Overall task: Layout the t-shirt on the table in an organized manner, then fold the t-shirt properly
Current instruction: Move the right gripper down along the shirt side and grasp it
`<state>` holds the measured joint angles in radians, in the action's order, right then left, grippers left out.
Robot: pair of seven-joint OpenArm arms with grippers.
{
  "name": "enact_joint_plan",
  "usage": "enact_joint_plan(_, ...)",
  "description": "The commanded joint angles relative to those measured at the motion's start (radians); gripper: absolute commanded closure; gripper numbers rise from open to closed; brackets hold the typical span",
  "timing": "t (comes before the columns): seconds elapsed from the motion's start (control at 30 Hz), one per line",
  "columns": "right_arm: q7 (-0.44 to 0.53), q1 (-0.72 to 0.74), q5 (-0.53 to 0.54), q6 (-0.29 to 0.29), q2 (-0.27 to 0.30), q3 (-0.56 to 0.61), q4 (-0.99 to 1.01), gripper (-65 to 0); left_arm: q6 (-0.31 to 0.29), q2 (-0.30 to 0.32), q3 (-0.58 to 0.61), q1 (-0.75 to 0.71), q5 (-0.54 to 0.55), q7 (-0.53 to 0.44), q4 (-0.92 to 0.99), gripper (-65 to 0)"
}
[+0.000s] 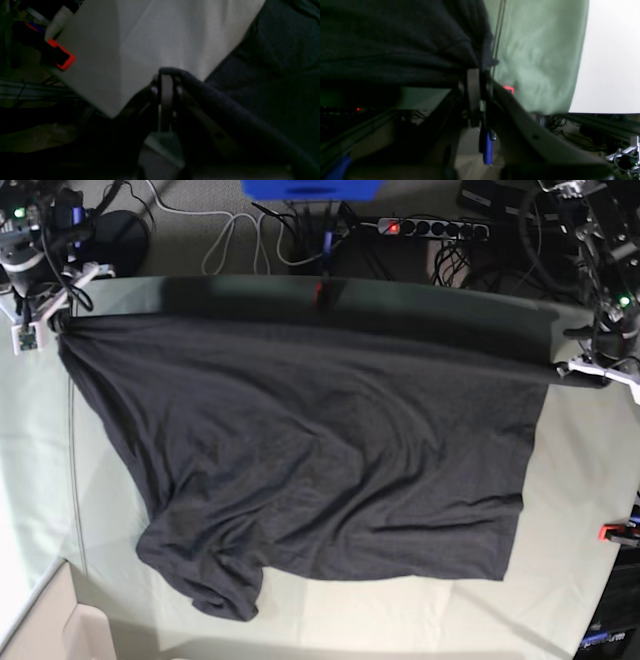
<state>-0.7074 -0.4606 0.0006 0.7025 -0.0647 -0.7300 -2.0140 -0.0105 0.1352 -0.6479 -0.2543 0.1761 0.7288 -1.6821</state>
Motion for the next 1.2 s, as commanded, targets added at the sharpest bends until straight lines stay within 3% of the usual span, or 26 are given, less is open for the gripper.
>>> enact_joint_plan(0.0,0.016,-0.002,0.0,-0.004,0.007,-0.004,-0.017,0.0,0.005,0.014,-0.005,0.005,-0.005,-0.022,-0.017,-0.3)
enact_joint_plan(0.27,0.016,0.072,-0.011,-0.004,0.009,0.088,-0.011,0.0,0.005,0.016,-0.003,0.014,-0.005,-0.022,-0.017,-0.3)
enact_joint_plan(0.5,0.016,0.216,-0.212,-0.004,0.003,0.188,0.118,0.0,0.005,0.016,-0.003,0.014,-0.005,-0.022,-0.01,-0.3)
enact_joint_plan(0.77,0.016,0.356,-0.293,-0.004,0.009,0.206,0.31,-0.4,0.005,0.016,-0.005,0.008,-0.005,-0.022,-0.01,-0.3)
enact_joint_plan(1.0,0.016,0.357,-0.316,-0.004,0.042,0.189,0.287,-26.8,0.005,0.016,-0.005,0.01,-0.005,-0.022,-0.01,-0.3)
enact_joint_plan(1.17,0.019,0.359,-0.314,-0.004,0.049,0.106,0.296,-34.2,0.005,0.014,-0.003,0.014,-0.005,-0.022,-0.008,-0.3)
